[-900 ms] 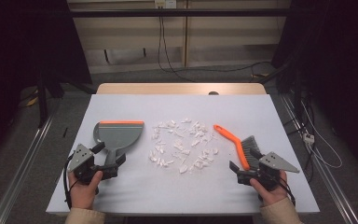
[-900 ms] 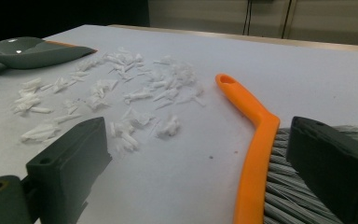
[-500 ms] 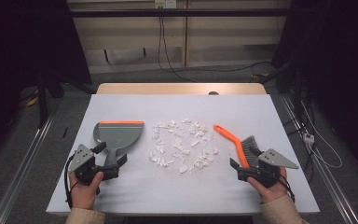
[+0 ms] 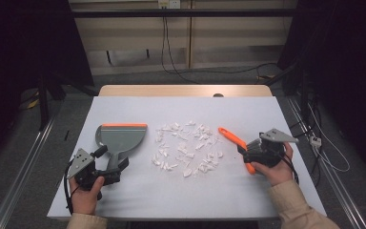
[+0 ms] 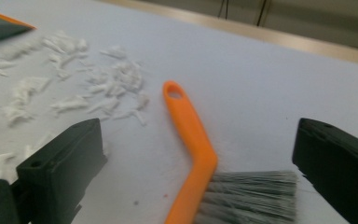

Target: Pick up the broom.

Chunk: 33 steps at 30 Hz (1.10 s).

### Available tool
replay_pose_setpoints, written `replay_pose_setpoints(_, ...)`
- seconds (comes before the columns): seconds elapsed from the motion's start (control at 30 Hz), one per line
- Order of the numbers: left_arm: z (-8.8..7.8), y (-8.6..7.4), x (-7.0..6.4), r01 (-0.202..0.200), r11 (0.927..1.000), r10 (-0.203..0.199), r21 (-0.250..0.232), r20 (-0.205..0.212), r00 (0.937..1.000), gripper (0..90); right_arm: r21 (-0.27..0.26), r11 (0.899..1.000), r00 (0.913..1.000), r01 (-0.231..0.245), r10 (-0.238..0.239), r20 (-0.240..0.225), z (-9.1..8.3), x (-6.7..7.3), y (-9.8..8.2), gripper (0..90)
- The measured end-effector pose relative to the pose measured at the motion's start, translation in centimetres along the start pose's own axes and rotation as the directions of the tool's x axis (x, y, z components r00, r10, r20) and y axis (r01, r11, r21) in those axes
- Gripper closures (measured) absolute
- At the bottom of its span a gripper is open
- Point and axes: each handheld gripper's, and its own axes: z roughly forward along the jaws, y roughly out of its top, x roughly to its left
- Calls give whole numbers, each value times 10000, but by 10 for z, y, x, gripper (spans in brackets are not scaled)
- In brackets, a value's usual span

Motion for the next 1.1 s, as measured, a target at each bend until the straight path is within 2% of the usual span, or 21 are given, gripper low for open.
replay_pose_setpoints(0.03, 0, 0, 0, 4, 10000, -4, -4, 2, 10000, 52, 320, 9994, 10000, -93, 93, 3, 6, -3, 4, 37)
replay_pose_setpoints(0.1, 0, 1, 0, -22, 10000, 22, 10, -15, 10000, 52, 821, 9963, 9992, -251, 277, -303, 17, -10, 9, 59)
replay_pose_setpoints(0.17, 0, 1, 0, -32, 10000, 32, 19, -13, 10000, 52, 1527, 9880, 9980, -250, 336, -539, 29, -14, 14, 108)
replay_pose_setpoints(0.2, 0, 1, 0, -31, 10000, 31, 25, -3, 10000, 52, 1891, 9818, 9984, -157, 255, -496, 34, -15, 16, 125)
replay_pose_setpoints(0.3, -1, 0, 0, -6, 10000, 6, 37, 8, 10000, 51, 2773, 9599, 9982, 414, -274, -542, 47, -19, 19, 259)
replay_pose_setpoints(0.33, -1, 0, 1, 19, 10000, -19, 24, 9, 10000, 51, 2773, 9599, 9982, 414, -274, -542, 47, -19, 19, 259)
replay_pose_setpoints(0.37, -1, 0, 1, 21, 10000, -21, 24, 2, 10000, 52, 3314, 9422, 9967, 492, -248, -776, 52, -21, 20, 361)
replay_pose_setpoints(0.43, -1, 0, 2, 28, 10000, -28, 27, 0, 10000, 52, 3425, 9384, 9966, 450, -184, -803, 55, -21, 21, 394)
replay_pose_setpoints(0.47, -1, 0, 2, 33, 10000, -33, 38, 5, 10000, 52, 3556, 9333, 9954, 502, -177, -940, 56, -21, 21, 427)
replay_pose_setpoints(0.5, -1, 0, 2, 39, 10000, -39, 48, 7, 10000, 52, 3556, 9333, 9954, 502, -177, -940, 56, -21, 21, 427)
replay_pose_setpoints(0.53, 0, 0, 2, 20, 10000, -20, 79, 14, 10000, 52, 3747, 9258, 9954, 506, -162, -946, 57, -20, 23, 479)
replay_pose_setpoints(0.67, 0, 0, 0, -42, 9999, 42, 119, 32, 10000, 52, 4126, 9095, 9962, 505, -165, -854, 61, -19, 25, 487)
replay_pose_setpoints(0.7, 0, 0, 0, -44, 9999, 44, 112, 37, 10000, 52, 4126, 9095, 9962, 505, -165, -854, 61, -19, 25, 487)
replay_pose_setpoints(0.73, 0, 0, 0, -45, 9999, 45, 109, 39, 10000, 52, 4325, 9006, 9957, 423, -25, -922, 62, -18, 26, 496)
replay_pose_setpoints(0.77, 0, 0, 0, -42, 9999, 42, 104, 37, 10000, 52, 4325, 9006, 9957, 423, -25, -922, 62, -18, 26, 496)
replay_pose_setpoints(0.87, 0, 0, 1, 9, 10000, -10, 93, 29, 10000, 52, 4525, 8904, 9967, 485, -139, -795, 63, -17, 25, 546)
replay_pose_setpoints(0.9, 0, 0, 1, 24, 10000, -24, 96, 34, 10000, 52, 4525, 8904, 9967, 485, -139, -795, 63, -17, 25, 546)
replay_pose_setpoints(0.97, 0, 0, 1, -62, 9999, 61, 146, 50, 10000, 52, 4650, 8848, 9979, 290, 14, -649, 64, -18, 24, 558)
replay_pose_setpoints(1.03, 1, -1, 1, -34, 9999, 33, 143, 72, 10000, 52, 4867, 8736, 9982, -33, 322, -511, 64, -18, 23, 556)
replay_pose_setpoints(1.1, 2, -1, 0, -8, 9999, 7, 144, 86, 10000, 52, 4965, 8680, 9984, -55, 330, -466, 64, -18, 23, 553)
